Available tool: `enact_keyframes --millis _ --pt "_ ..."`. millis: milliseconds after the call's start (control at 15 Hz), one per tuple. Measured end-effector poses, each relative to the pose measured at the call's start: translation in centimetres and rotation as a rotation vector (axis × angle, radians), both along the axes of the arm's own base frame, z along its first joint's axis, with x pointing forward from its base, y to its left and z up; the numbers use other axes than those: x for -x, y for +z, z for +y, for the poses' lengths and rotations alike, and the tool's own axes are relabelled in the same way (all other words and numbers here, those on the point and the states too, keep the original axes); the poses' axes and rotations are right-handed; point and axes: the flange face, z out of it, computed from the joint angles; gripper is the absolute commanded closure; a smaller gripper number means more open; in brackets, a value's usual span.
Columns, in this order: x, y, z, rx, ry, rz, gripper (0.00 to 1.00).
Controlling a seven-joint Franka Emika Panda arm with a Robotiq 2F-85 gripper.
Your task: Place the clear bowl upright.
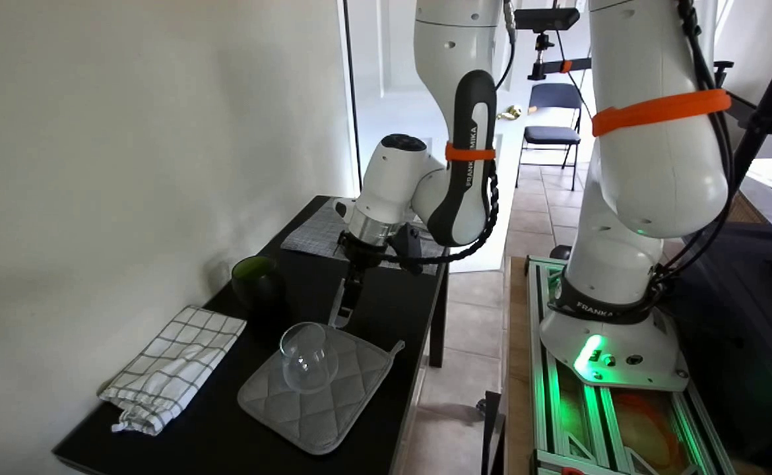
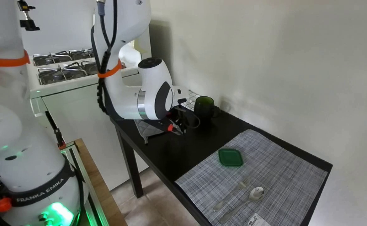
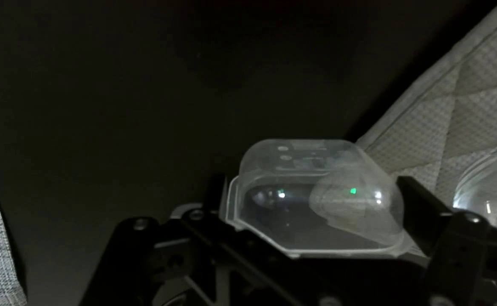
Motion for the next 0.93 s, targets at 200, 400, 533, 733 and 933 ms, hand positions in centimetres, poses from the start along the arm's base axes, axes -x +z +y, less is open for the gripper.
enact_keyframes --millis 200,400,533,733,933 --pt "0.7 -0.4 0.1 0.021 -0.012 0.051 0.0" --pt "0.9 -0.4 -0.1 0.024 -0.021 0.063 0.0" --pt "1.3 -0.7 -0.2 0.037 -0.032 0.087 0.0" --pt "2.5 -2.6 0.1 0.088 -0.066 0.188 0.0" --pt "3.5 -4.7 0.5 0.121 -0.09 0.29 0.0"
